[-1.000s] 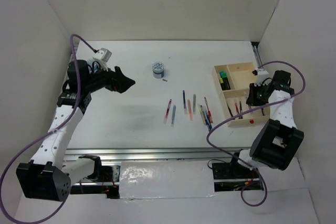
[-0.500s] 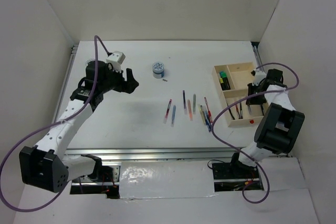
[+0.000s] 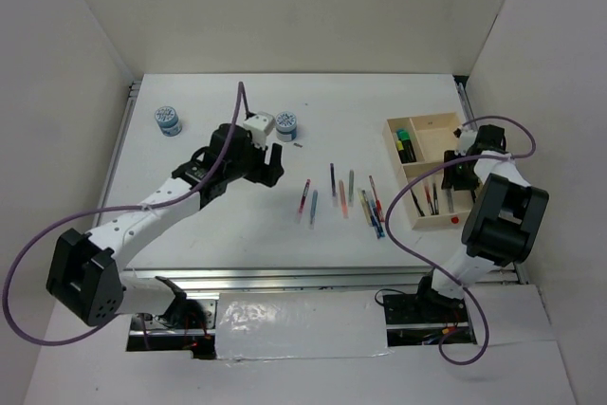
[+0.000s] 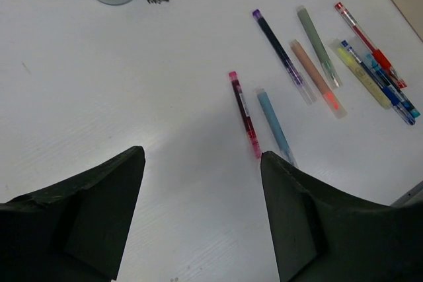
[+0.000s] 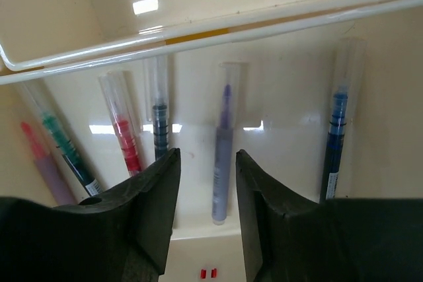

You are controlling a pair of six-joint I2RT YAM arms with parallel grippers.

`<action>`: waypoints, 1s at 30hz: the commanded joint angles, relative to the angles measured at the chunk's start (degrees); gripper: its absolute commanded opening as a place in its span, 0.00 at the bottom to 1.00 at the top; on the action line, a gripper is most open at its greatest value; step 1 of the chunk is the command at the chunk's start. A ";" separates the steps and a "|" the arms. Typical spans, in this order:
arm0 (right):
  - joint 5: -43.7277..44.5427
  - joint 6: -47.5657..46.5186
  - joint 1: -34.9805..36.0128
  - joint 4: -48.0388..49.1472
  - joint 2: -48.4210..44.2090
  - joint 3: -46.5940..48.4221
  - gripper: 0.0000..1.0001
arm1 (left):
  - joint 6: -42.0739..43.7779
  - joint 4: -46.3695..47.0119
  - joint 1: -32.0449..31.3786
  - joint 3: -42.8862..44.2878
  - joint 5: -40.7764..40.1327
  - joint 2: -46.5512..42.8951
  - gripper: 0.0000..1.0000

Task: Sort the stationery into containers
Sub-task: Place the pen in the storage box, then pick up the pen from the center of the board.

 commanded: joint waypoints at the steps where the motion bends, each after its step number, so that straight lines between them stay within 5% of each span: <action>1: 0.07 0.87 0.56 0.62 -2.80 2.08 0.46 | -2.38 3.69 -3.93 1.34 -4.06 2.47 0.82; 12: -9.15 1.66 4.16 -9.66 -20.99 9.99 0.45 | -4.05 1.76 -12.56 10.57 -11.00 19.16 0.63; 22: -13.73 -3.34 9.96 -11.52 -39.61 2.97 0.47 | -7.30 -3.51 -13.27 18.92 -16.02 32.26 0.44; 30: -12.42 -4.66 13.13 -11.34 -41.75 2.17 0.47 | -9.50 -3.34 -13.35 13.66 -11.72 30.86 0.46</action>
